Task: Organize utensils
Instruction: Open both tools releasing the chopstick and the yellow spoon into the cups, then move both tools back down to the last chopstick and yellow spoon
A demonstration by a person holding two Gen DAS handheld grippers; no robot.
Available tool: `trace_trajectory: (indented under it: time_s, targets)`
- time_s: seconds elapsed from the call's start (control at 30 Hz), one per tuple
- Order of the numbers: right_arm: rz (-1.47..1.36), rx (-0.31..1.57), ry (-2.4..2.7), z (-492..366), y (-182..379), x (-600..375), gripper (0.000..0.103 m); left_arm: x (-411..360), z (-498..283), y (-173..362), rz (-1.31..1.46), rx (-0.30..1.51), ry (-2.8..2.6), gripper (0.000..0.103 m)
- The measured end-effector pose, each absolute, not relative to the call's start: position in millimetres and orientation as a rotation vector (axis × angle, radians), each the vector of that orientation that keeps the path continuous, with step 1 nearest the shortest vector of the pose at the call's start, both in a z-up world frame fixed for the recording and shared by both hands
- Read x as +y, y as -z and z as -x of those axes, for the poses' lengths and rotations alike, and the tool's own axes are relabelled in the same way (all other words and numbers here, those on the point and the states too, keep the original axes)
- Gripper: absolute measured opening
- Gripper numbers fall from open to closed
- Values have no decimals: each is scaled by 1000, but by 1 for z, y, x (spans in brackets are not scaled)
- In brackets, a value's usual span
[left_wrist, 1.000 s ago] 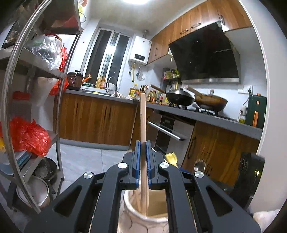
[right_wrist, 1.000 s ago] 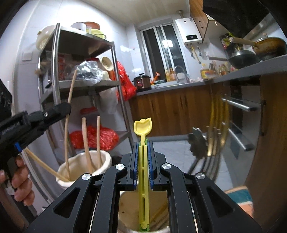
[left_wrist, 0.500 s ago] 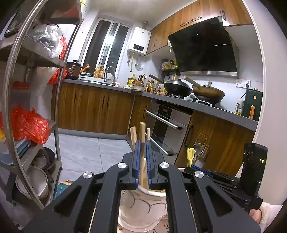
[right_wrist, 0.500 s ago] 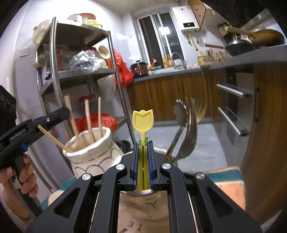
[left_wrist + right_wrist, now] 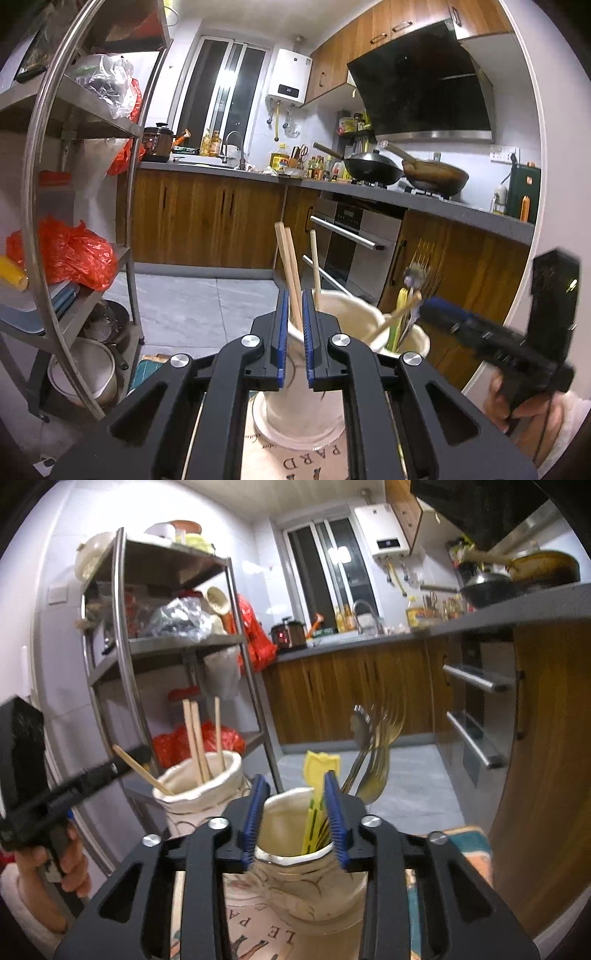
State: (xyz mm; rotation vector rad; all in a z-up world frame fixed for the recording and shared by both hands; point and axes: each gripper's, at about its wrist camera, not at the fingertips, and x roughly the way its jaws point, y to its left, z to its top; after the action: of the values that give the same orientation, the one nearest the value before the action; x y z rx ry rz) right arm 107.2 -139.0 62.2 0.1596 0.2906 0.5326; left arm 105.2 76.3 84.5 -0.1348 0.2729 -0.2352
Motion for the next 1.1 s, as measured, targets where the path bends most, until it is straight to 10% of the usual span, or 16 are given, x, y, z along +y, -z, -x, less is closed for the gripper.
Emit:
trace_trajectory:
  time_s: [0.53, 1.1]
  targets:
    - [-172, 265, -462, -54, -62, -171, 95, 47, -67, -51, 59, 341, 181, 82]
    - [-159, 356, -351, -33, -40, -188, 98, 42, -33, -32, 46, 377, 134, 97]
